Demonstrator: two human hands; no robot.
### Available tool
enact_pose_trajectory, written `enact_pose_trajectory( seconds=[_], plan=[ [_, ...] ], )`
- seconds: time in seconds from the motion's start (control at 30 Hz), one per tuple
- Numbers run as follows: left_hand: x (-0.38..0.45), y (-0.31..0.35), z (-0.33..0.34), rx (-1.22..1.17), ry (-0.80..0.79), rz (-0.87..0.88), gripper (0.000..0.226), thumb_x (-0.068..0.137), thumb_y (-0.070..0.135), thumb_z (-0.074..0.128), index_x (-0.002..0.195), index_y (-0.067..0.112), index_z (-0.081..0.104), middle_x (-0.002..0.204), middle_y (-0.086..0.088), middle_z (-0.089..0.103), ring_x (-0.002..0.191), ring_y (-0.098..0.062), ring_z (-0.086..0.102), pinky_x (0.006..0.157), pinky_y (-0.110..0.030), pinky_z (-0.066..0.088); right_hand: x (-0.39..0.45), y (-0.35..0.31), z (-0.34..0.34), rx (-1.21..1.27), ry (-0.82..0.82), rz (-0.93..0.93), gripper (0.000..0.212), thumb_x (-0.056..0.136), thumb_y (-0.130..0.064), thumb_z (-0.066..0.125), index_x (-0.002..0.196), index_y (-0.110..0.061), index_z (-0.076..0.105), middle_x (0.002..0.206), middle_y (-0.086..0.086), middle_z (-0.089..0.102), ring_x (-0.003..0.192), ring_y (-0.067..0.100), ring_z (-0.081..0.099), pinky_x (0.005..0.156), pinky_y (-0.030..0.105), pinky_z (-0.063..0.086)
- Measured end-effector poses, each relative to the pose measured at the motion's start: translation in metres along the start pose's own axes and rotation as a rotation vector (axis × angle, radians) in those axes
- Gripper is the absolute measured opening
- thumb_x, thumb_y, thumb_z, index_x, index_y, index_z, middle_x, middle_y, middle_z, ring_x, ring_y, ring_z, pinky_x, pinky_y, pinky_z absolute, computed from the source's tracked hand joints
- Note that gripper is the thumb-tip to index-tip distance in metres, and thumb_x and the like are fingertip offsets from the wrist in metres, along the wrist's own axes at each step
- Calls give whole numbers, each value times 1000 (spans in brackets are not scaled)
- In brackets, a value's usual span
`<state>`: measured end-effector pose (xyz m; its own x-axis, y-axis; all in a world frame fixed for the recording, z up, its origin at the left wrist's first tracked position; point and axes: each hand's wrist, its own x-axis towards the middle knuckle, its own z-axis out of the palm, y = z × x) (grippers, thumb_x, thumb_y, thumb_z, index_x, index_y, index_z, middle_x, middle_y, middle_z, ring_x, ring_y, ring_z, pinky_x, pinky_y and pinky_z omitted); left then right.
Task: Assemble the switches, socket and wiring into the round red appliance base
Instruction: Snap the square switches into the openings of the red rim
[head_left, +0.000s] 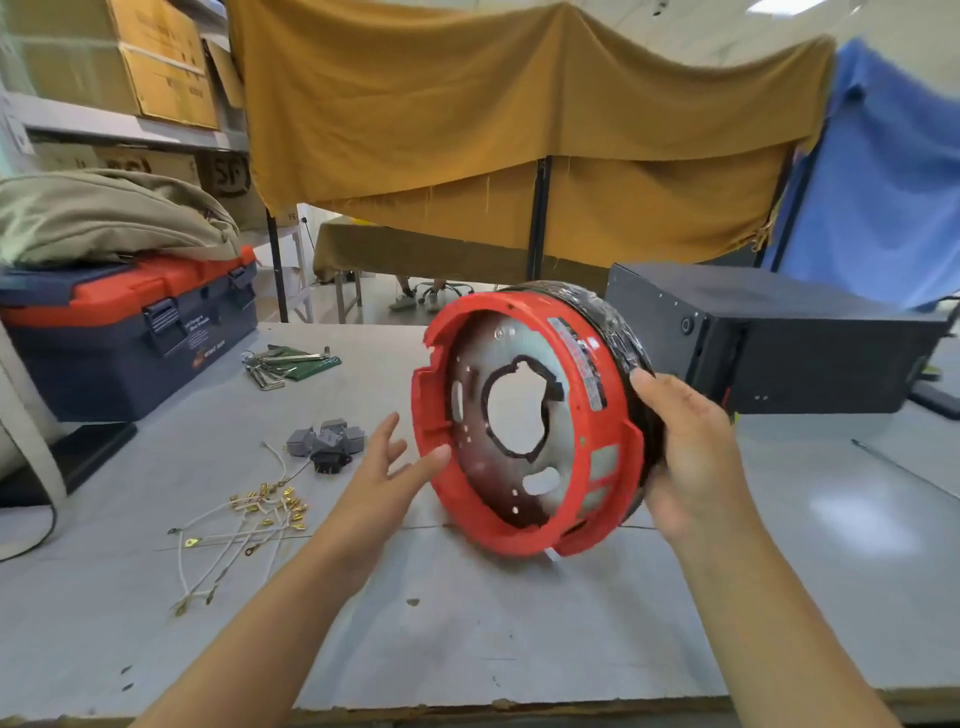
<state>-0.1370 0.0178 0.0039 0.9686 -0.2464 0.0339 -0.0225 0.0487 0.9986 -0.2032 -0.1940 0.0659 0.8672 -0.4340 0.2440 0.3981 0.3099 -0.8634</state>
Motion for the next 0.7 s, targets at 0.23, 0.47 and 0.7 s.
enact_pose_trajectory(
  seconds=[0.23, 0.47, 0.7],
  plan=[
    [8, 2, -11, -106, -25, 13, 24, 86, 21, 62, 110, 20, 63, 100, 3, 68, 91, -15, 64, 84, -33, 50, 19, 19, -24, 388, 35, 334, 40, 93, -25, 49, 67, -17, 78, 78, 4, 75, 70, 18, 72, 54, 36, 59],
    [15, 7, -20, -102, -9, -36, 51, 63, 39, 75, 112, 29, 61, 87, -2, 71, 74, -22, 69, 84, -40, 54, 27, 40, -43, 284, 81, 500, 26, 93, -24, 50, 99, -8, 69, 85, 9, 74, 76, 24, 72, 68, 42, 59],
    [16, 14, -26, 135, -17, -105, 29, 78, 35, 69, 107, 34, 63, 87, -3, 75, 64, -21, 69, 55, -24, 53, 30, 54, -59, -88, 97, 521, 24, 92, -25, 53, 75, -14, 65, 57, -1, 64, 47, 12, 60, 61, 30, 45]
  ],
)
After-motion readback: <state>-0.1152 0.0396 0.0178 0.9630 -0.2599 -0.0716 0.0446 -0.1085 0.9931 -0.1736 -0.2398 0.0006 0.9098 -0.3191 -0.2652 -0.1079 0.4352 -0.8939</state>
